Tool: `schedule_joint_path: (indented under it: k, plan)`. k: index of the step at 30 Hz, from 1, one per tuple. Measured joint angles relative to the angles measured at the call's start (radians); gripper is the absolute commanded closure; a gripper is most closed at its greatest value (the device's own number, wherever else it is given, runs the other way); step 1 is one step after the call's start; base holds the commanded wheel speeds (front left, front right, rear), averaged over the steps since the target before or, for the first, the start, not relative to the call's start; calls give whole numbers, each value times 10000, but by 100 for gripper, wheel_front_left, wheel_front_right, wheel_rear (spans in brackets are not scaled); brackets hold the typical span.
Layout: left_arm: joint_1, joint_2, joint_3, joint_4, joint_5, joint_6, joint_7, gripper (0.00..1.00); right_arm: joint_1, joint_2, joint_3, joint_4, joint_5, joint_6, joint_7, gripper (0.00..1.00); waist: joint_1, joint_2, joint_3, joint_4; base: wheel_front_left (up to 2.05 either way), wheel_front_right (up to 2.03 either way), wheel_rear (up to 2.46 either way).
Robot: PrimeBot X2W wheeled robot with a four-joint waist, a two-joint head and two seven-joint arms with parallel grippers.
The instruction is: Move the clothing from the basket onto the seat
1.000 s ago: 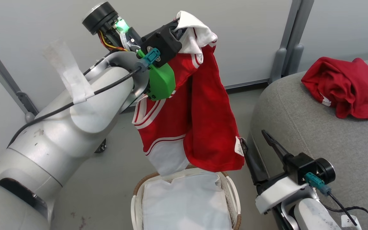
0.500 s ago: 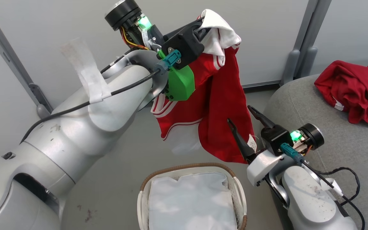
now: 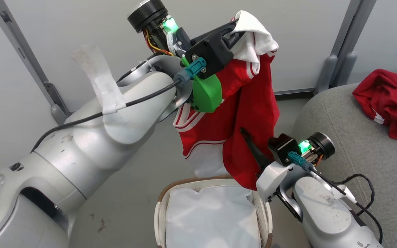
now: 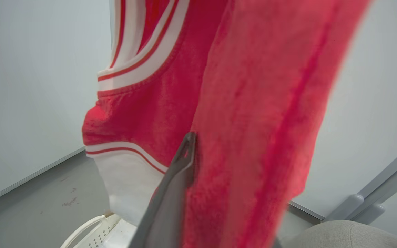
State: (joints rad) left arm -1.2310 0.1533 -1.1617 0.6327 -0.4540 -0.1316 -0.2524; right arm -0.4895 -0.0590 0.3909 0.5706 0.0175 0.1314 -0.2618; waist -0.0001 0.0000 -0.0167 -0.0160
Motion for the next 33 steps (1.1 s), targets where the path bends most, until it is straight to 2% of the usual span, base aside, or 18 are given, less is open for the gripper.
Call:
schedule_joint_path:
  k: [1, 2, 3, 12, 13, 15, 16, 17, 18, 25, 33]
  plan:
    - [10, 38, 21, -12, -52, 0, -12, 100, -3, 0, 8, 2, 13, 0, 0, 81, 0, 0, 7, 16, 0, 0, 0]
    - [27, 79, 50, -12, -88, 19, -13, 100, -9, 0, 12, 0, 31, 0, 0, 95, 0, 0, 17, 23, 0, 0, 0]
    - [67, 134, 102, -6, -174, 50, -27, 100, -19, 2, 6, -17, 75, 0, 0, 100, 0, 0, 32, 29, 0, 0, 0]
    - [1280, 368, 568, 25, -930, 276, -56, 100, -25, -79, -487, -525, 159, 0, 2, 100, 0, 0, 149, -11, 0, 0, 0]
    - [1473, 391, 614, 21, -974, 343, -58, 87, -21, -105, -573, -593, 157, 0, 0, 100, 0, 0, 168, -11, 0, 0, 0]
    - [1886, 420, 711, 29, -1049, 470, -84, 67, -1, -144, -821, -732, 155, 0, 0, 100, 0, 0, 207, -10, 0, 0, 0]
    - [2076, 424, 767, 10, -1087, 499, -84, 53, 14, -153, -920, -782, 150, 0, 0, 100, 0, 0, 220, -8, 0, 0, 0]
    - [2340, 424, 878, -52, -1133, 571, -86, 13, 42, -157, -1053, -849, 132, 0, 2, 100, 0, 0, 236, -5, 0, 0, 0]
    - [2606, 424, 978, -128, -1166, 623, -86, 0, 63, -159, -1183, -928, 107, 0, 2, 100, 0, 0, 253, 2, 0, 0, 0]
    - [4379, 364, 1753, -723, -1122, 951, -100, 0, 185, -188, -1956, -1383, -17, 0, 2, 100, 1, 0, 367, 59, 0, 0, 0]
    - [6129, 244, 2913, -1206, -800, 1064, -102, 0, 484, -184, -2556, -1977, -217, 0, 2, 100, 1, 0, 480, 61, 0, 0, 0]
